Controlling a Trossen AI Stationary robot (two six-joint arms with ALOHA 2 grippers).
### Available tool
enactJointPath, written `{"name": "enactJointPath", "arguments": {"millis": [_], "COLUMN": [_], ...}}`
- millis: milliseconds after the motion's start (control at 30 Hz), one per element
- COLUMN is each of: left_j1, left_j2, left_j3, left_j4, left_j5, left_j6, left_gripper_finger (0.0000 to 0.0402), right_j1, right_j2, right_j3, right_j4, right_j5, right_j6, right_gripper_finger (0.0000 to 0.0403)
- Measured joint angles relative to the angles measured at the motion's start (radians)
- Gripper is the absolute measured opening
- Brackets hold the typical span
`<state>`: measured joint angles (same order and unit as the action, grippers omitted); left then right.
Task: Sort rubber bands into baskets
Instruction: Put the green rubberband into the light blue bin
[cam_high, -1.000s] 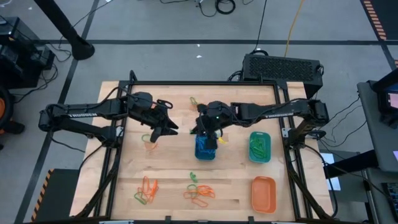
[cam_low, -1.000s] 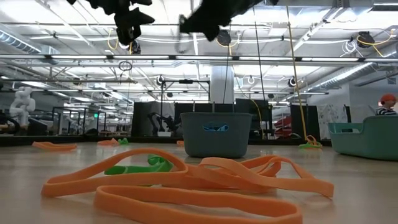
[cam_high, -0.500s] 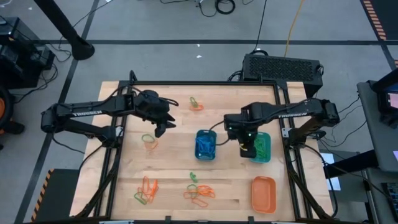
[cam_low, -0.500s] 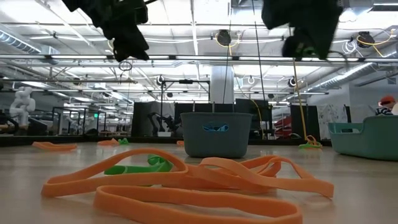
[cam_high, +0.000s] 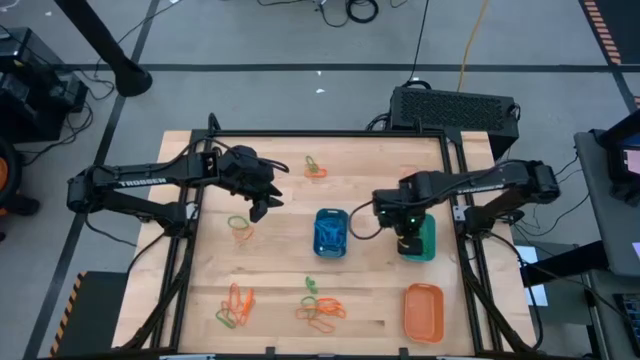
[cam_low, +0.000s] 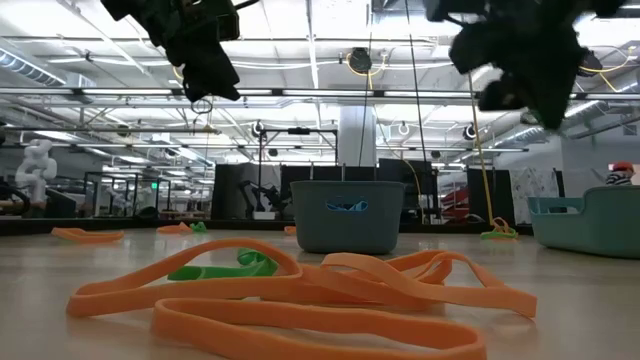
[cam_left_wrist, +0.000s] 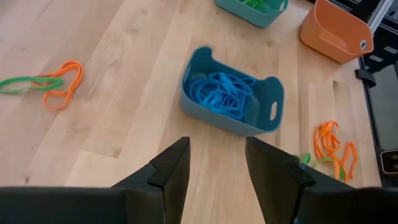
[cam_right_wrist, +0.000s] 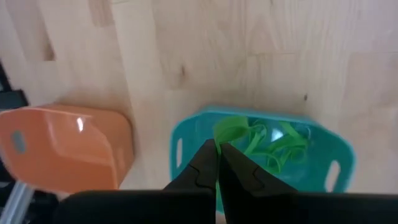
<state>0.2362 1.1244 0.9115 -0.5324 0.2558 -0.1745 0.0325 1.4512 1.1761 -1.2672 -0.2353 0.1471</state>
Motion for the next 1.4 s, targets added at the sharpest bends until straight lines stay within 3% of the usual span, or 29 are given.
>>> {"name": "enactJointPath", "arguments": {"millis": [233, 500, 700, 1133, 1400], "left_j1": [-0.001, -0.001, -0.001, -0.001, 0.000], "left_j2": [0.000, 0.000, 0.000, 0.000, 0.000], "left_j3": [0.000, 0.000, 0.000, 0.000, 0.000], "left_j4": [0.001, 0.002, 0.002, 0.002, 0.001], "left_j5": [0.001, 0.001, 0.001, 0.001, 0.001], "left_j6": [-0.002, -0.029, -0.046, -0.056, -0.048], "left_gripper_finger": [0.0162, 0.0162, 0.0162, 0.0162, 0.0162], "right_j1": [-0.020, -0.020, -0.020, -0.020, -0.020], "right_j2": [-0.149, -0.181, -0.182, -0.182, -0.182], "right_j3": [-0.250, -0.404, -0.413, -0.412, -0.333], "right_j4": [0.168, 0.192, 0.209, 0.202, 0.106], "right_j5": [0.002, 0.060, 0.142, 0.134, 0.134], "right_j6": [0.077, 0.098, 0.112, 0.102, 0.099], "right_gripper_finger": [0.0000, 0.0002, 0.0020, 0.0089, 0.0100]}}
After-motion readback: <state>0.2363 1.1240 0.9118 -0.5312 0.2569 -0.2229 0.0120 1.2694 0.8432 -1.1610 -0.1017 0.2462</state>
